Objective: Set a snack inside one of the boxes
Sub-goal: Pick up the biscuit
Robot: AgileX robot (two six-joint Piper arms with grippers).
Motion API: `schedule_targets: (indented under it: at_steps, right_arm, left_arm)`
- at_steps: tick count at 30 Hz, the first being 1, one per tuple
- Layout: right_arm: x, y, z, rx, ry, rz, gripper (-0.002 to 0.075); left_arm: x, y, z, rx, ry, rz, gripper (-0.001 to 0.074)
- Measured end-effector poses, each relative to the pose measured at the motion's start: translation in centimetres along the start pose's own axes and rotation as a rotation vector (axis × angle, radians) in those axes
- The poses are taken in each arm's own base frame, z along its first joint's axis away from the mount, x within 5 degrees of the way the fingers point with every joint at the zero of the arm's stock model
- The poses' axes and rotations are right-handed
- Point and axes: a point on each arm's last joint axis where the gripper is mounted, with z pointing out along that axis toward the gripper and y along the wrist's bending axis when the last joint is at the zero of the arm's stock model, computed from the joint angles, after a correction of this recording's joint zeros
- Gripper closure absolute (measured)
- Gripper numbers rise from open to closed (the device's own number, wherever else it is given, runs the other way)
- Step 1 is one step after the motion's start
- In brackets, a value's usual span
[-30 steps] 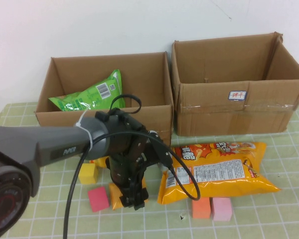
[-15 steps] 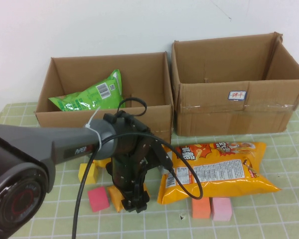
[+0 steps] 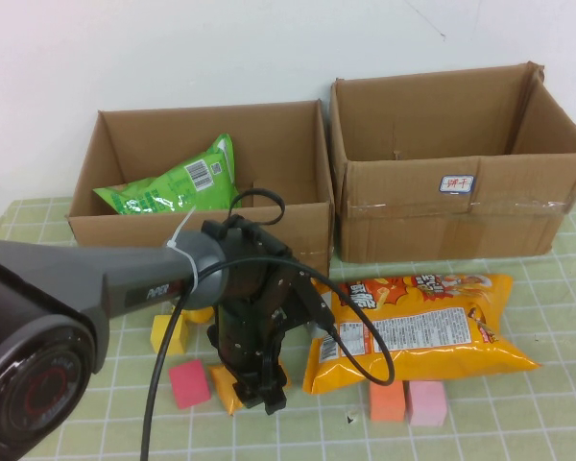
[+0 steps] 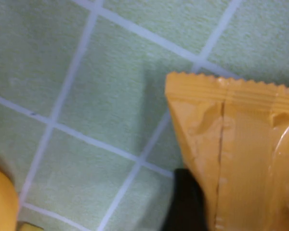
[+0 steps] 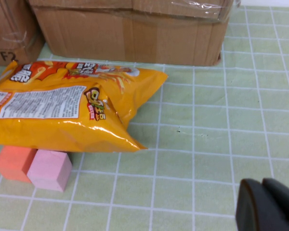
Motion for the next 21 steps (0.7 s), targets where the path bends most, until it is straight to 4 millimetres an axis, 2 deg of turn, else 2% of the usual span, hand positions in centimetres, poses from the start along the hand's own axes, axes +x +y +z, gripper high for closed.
schedule_targets:
  at_steps: [5,12,16,21]
  right_arm:
    - [0.0,0.0,0.0,0.000,0.000,0.000,0.0728]
    - [0.0,0.0,0.0,0.000,0.000,0.000,0.0728]
    - [0.0,0.0,0.0,0.000,0.000,0.000,0.0728]
    - [0.0,0.0,0.0,0.000,0.000,0.000,0.0728]
  left_arm:
    - [0.0,-0.2,0.0,0.001,0.003,-0.010,0.0397]
    - [-0.5,0.3,-1.0,-0.007,0.014,-0.021,0.0442]
    - [-1.5,1.1,-3.1,-0.017,0.016,-0.036,0.0446]
    - [-3.7,2.6,-7.6,-0.056,-0.066,-0.092,0.0448]
